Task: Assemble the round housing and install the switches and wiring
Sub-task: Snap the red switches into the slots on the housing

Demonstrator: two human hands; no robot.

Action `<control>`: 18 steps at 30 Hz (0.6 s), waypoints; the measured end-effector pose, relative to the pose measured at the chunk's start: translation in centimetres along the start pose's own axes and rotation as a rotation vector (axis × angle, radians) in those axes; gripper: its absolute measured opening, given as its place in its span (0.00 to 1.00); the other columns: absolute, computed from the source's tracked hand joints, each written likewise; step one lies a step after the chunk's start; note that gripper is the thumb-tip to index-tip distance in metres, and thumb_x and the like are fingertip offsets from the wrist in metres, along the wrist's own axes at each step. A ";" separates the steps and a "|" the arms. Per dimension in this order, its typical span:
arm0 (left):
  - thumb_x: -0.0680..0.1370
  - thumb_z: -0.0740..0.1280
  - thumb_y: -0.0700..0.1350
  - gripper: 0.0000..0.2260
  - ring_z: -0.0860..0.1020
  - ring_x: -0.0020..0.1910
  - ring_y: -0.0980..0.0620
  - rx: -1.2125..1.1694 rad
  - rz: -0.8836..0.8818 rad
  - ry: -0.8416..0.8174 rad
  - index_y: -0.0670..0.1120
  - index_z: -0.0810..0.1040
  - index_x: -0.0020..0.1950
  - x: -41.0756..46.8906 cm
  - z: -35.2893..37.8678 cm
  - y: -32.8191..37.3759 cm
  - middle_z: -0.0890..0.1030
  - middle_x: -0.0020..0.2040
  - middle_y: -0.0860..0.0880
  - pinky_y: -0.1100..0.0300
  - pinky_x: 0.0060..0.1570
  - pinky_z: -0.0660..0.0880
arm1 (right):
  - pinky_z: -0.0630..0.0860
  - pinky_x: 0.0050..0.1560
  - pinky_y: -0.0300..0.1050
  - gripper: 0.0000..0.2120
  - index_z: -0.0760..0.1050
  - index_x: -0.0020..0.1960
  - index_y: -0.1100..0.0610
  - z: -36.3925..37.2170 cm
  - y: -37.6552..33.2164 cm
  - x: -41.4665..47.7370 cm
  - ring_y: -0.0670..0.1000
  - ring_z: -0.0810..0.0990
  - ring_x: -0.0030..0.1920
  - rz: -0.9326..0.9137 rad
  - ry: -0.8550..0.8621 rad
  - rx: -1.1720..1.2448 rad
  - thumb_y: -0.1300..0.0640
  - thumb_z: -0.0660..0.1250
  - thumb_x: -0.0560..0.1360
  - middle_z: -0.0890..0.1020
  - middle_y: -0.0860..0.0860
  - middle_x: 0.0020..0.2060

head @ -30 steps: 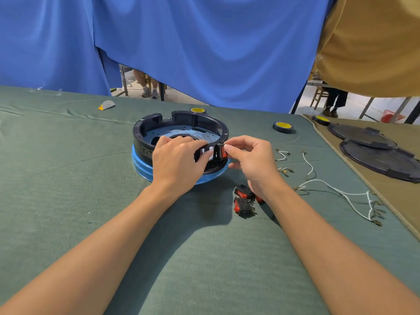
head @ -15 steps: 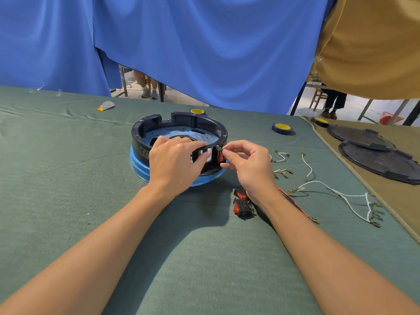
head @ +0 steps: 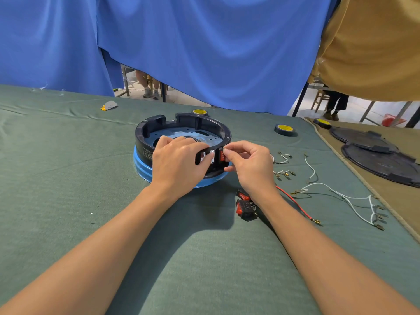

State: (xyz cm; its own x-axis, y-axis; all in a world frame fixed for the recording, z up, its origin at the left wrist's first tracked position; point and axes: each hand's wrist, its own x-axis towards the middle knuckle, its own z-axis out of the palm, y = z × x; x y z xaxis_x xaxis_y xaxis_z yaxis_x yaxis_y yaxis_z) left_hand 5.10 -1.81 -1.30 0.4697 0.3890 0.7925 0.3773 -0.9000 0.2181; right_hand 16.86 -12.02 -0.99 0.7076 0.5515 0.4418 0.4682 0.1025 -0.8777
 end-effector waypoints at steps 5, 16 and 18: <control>0.73 0.69 0.64 0.19 0.79 0.44 0.48 0.147 0.059 -0.038 0.49 0.84 0.49 0.1 0.2 0.6 0.84 0.42 0.51 0.52 0.53 0.63 | 0.80 0.34 0.36 0.05 0.82 0.42 0.55 0.1 -0.1 0.6 0.42 0.82 0.32 -0.015 0.030 -0.086 0.64 0.71 0.73 0.83 0.48 0.33; 0.67 0.76 0.61 0.19 0.79 0.43 0.46 0.106 -0.018 -0.035 0.47 0.82 0.46 0.6 0.3 0.1 0.84 0.42 0.49 0.54 0.49 0.59 | 0.74 0.49 0.40 0.10 0.81 0.52 0.52 -0.8 -0.9 2.1 0.48 0.79 0.48 -0.172 -0.073 -0.458 0.53 0.75 0.71 0.81 0.45 0.47; 0.67 0.76 0.62 0.20 0.79 0.44 0.47 0.078 -0.023 -0.041 0.47 0.82 0.46 0.6 0.1 -0.4 0.84 0.43 0.50 0.54 0.49 0.59 | 0.70 0.59 0.43 0.14 0.80 0.58 0.51 -1.1 -1.5 2.8 0.48 0.74 0.58 -0.234 -0.193 -0.534 0.52 0.73 0.72 0.79 0.45 0.56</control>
State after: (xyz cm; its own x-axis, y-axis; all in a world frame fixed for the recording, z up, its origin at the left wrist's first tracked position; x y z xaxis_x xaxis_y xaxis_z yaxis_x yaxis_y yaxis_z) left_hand 5.32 -1.19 -0.98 0.4916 0.4189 0.7634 0.4485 -0.8733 0.1904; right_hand 18.75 -11.57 1.74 0.4689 0.7092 0.5264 0.8353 -0.1623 -0.5254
